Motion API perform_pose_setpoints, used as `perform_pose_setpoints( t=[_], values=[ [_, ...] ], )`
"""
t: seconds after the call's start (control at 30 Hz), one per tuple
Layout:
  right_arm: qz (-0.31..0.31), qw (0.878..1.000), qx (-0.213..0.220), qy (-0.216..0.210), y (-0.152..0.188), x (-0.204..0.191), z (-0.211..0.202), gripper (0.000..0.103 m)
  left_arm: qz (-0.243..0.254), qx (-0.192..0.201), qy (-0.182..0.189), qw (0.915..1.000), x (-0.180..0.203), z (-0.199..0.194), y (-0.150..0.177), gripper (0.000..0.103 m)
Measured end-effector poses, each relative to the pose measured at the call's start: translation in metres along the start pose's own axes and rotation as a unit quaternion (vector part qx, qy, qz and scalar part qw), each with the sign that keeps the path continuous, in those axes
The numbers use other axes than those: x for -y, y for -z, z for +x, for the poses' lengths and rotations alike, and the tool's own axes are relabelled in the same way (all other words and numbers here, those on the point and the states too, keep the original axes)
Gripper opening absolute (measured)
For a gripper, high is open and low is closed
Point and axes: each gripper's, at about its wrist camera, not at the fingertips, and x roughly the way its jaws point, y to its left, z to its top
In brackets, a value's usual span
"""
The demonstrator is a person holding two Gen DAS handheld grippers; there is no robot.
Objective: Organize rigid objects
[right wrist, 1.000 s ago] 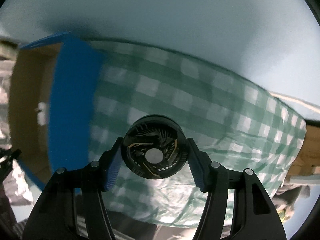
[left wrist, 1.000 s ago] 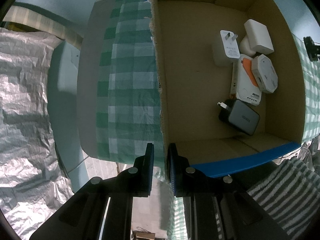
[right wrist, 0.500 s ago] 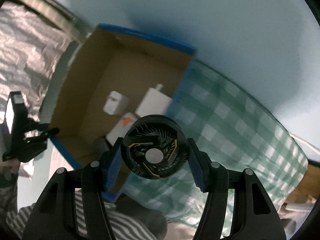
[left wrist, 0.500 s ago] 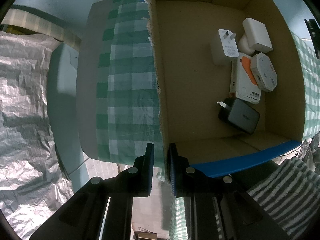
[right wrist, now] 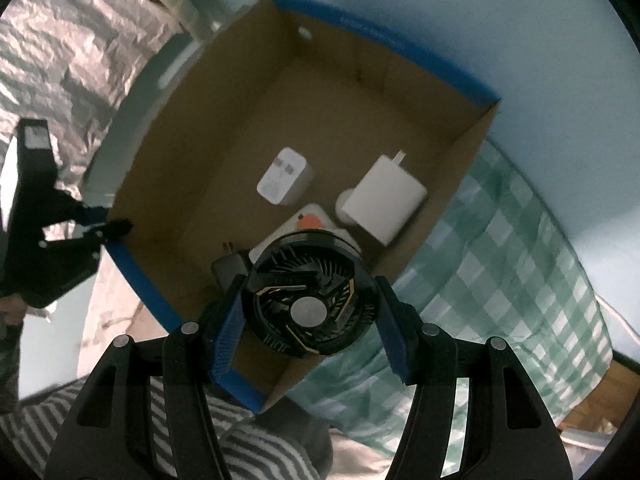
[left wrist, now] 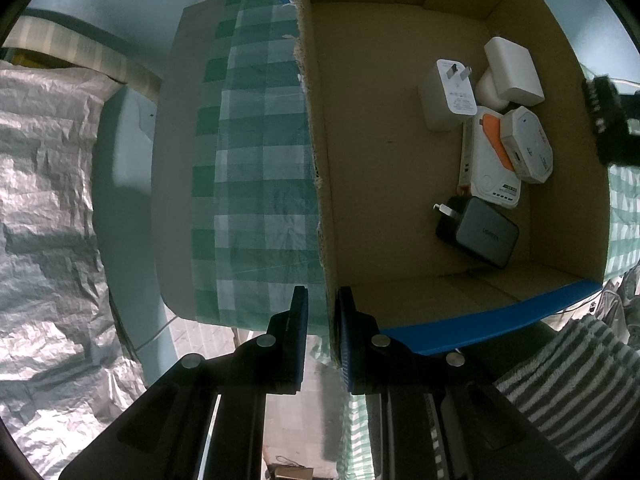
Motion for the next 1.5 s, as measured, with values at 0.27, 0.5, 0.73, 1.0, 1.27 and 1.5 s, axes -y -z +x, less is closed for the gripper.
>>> perform_pose_setpoints(
  t=[0.27,0.5,0.73,1.0,1.27,1.5],
  values=[
    [-0.009,1.000,-0.020,-0.004,0.009,-0.006,0.022,0.062,0.000,0.000,0.000,1.0000,0.000,0.001,0.000,0.016],
    [-0.014,1.000,-0.016,-0.002,0.011,-0.007,0.022,0.062,0.001,0.000,-0.001,1.0000,0.000,0.000,-0.002,0.016],
    [-0.011,1.000,-0.002,-0.006,0.016,-0.008,0.014,0.074,0.002,0.001,-0.002,1.0000,0.001,0.000,-0.001,0.016],
    [0.032,0.999,0.033,0.003,0.023,0.003,-0.005,0.075,0.002,0.004,-0.007,1.0000,0.003,-0.002,-0.002,0.016],
    [0.107,0.990,0.092,0.021,0.038,0.030,-0.049,0.075,0.008,0.034,-0.035,0.9988,0.008,-0.022,0.001,0.026],
    [0.159,0.977,0.141,0.029,0.056,0.046,-0.089,0.075,0.006,0.097,-0.041,0.9944,0.018,-0.069,0.001,0.050]
  ],
)
